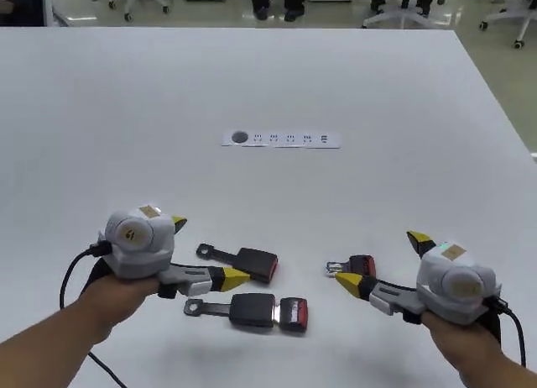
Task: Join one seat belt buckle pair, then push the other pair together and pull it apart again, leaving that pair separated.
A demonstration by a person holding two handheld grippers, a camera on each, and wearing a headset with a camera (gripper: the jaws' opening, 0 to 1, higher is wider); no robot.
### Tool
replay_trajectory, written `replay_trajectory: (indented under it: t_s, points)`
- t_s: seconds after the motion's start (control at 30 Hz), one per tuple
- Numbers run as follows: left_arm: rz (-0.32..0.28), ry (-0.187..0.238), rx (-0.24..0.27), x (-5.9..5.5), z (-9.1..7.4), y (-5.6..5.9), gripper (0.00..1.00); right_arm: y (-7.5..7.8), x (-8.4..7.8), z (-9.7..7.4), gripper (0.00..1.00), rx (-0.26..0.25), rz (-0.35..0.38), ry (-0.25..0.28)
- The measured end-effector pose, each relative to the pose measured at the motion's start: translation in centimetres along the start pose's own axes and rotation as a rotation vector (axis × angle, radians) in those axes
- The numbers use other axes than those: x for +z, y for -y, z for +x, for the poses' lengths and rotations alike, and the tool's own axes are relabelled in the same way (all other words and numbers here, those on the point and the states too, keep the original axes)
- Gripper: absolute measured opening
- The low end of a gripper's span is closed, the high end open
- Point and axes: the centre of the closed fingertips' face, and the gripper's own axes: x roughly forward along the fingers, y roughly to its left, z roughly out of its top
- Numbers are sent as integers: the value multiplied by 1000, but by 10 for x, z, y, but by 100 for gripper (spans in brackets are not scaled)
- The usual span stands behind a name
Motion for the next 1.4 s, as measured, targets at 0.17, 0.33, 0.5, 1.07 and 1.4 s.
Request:
replay_trajectory:
  t_s: [0.17,0.33,0.5,1.07,1.4]
  points:
    - [-55,57,33,-5,-24,-3,100,-9,3,-15,94,-19,19,31]
    - [-73,81,52,-15,-46,6,100,-18,0,-32,95,-33,36,48]
    - [-80,98,63,-25,-65,6,100,-26,-6,-48,96,-46,26,53]
    - [-101,139,89,-35,-102,11,100,-36,-9,-66,97,-74,34,66]
    - [-108,146,93,-39,-111,12,100,-41,-9,-68,97,-78,21,63]
